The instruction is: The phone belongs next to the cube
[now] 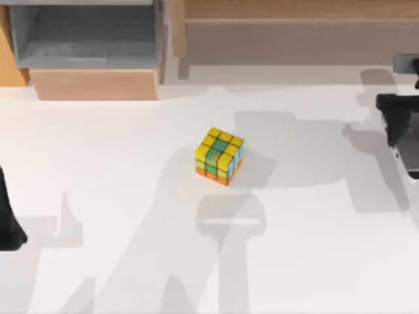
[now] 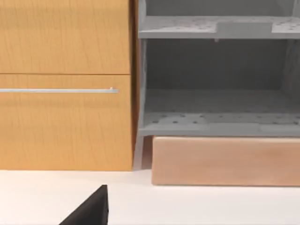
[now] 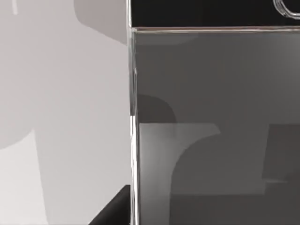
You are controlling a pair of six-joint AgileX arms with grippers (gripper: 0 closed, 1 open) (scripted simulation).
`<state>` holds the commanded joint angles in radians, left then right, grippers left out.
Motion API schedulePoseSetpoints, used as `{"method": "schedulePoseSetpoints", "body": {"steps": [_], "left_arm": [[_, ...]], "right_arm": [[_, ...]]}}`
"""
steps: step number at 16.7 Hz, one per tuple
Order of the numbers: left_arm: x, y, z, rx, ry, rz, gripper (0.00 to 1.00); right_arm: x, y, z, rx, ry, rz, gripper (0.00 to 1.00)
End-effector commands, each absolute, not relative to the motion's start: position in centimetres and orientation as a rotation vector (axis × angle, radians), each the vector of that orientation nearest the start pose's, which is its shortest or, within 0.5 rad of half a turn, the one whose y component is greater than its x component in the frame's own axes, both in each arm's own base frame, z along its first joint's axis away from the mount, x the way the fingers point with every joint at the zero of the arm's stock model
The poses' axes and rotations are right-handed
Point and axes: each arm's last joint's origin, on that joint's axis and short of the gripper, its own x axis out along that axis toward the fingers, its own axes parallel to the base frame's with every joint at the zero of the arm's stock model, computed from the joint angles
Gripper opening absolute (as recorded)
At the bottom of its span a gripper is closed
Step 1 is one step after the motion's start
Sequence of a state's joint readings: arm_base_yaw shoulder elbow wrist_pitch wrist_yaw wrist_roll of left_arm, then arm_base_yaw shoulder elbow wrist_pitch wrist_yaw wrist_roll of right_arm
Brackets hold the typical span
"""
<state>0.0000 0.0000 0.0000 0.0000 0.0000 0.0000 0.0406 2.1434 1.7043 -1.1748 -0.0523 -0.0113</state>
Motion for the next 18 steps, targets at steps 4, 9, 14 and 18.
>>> {"method": "schedulePoseSetpoints", "body": {"steps": [4,9,14,18], "left_arm": [[10.6,-0.1,16.0,0.000,0.000,0.000,1.00],[10.6,-0.1,16.0,0.000,0.000,0.000,1.00],[10.6,-0.1,16.0,0.000,0.000,0.000,1.00],[10.6,-0.1,16.0,0.000,0.000,0.000,1.00]], "right_arm": [[41.4,7.7,16.8,0.005,1.663,0.053,0.00],[41.2,13.5,17.4,0.002,1.645,0.010,0.00],[40.9,17.1,18.9,0.006,1.579,-0.007,0.00],[40.8,17.7,19.2,0.009,1.563,-0.008,0.00]]}}
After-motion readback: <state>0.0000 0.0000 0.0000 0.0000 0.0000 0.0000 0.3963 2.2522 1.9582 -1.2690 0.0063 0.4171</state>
